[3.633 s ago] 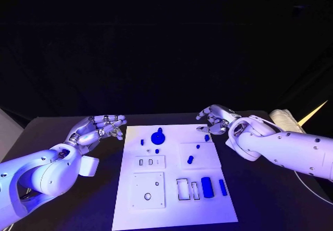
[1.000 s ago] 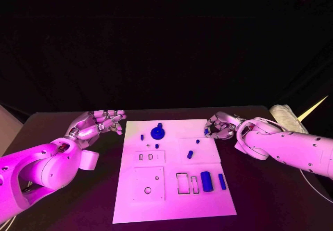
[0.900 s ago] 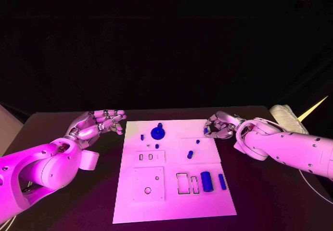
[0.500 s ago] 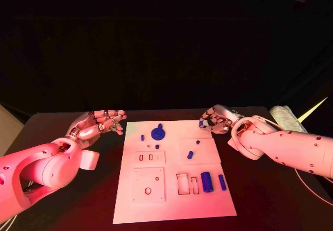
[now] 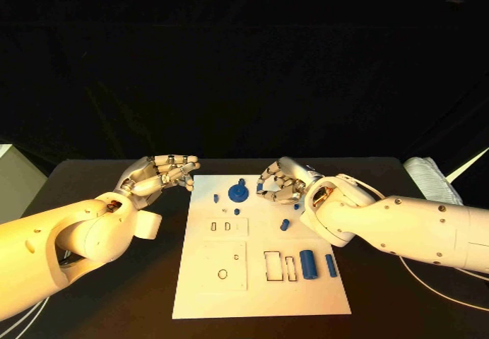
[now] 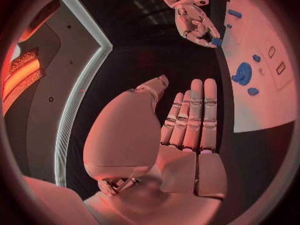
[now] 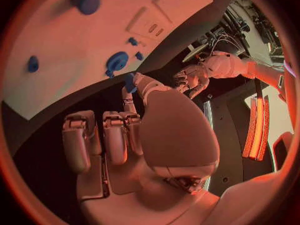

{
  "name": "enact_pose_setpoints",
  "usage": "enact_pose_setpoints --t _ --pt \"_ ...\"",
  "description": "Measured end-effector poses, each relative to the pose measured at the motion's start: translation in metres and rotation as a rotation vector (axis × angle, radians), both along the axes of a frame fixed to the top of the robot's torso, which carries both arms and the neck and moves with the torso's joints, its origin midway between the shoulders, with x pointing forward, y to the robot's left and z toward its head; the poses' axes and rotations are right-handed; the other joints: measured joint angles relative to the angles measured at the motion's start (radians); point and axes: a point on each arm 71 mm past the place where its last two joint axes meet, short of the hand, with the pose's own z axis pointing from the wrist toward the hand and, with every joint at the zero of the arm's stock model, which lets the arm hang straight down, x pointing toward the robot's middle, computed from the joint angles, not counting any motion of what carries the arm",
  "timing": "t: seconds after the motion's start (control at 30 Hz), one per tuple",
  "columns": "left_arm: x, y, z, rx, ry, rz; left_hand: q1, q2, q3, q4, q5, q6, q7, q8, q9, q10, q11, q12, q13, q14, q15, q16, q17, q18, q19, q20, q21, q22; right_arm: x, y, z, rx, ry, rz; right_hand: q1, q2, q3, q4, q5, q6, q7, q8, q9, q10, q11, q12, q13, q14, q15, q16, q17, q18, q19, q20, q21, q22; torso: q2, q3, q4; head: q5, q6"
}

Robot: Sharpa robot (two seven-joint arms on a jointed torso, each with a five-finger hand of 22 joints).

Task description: Assemble the parts on the task board

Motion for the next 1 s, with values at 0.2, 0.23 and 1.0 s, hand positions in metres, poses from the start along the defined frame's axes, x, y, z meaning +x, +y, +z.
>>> enact_pose_setpoints --t 0.2,0.23,1.0 --pt "0.003 -0.006 -0.003 0.003 0.007 -0.008 0.000 0.000 0.000 0.000 0.000 0.000 0.000 0.000 0.000 0.000 0.000 0.000 0.000 0.000 0.000 0.000 0.000 0.000 0.000 0.000 0.000 0.000 -0.012 0.035 -0.013 -0.015 0.036 0.035 0.000 0.000 0.001 -0.001 0.004 0.000 0.000 0.000 0.000 0.000 0.000 0.000 0.000 0.000 0.000 0.000 0.000 0.000 0.000 0.000 0.000 0.000 -0.007 -0.0054 -0.0007 0.013 -0.010" --pt "0.003 -0.007 -0.003 0.004 0.007 -0.010 0.000 0.000 0.000 0.000 0.000 0.000 0.000 0.000 0.000 0.000 0.000 0.000 0.000 0.000 0.000 0.000 0.000 0.000 0.000 0.000 0.000 0.000 -0.015 0.042 -0.017 -0.021 0.045 0.041 0.000 0.000 0.001 -0.001 0.006 0.000 0.000 0.001 0.000 0.000 0.000 0.000 0.000 0.000 0.000 0.000 0.000 0.000 0.000 0.000 0.000 0.000 -0.008 -0.0062 -0.0011 0.015 -0.012" --pt "0.003 -0.008 -0.005 0.013 0.015 -0.013 0.000 0.000 0.003 -0.003 0.000 0.000 0.000 0.000 0.000 0.000 0.000 0.000 0.000 0.000 0.000 0.000 0.000 0.000 -0.004 -0.004 0.004 0.001 -0.029 0.071 -0.053 -0.122 0.083 0.046 -0.009 0.001 0.004 -0.004 0.013 -0.002 -0.002 0.001 0.000 0.000 0.000 0.000 0.000 0.000 0.000 0.000 0.000 0.000 0.000 0.000 -0.001 0.000 -0.009 -0.0083 -0.0028 0.028 -0.044"
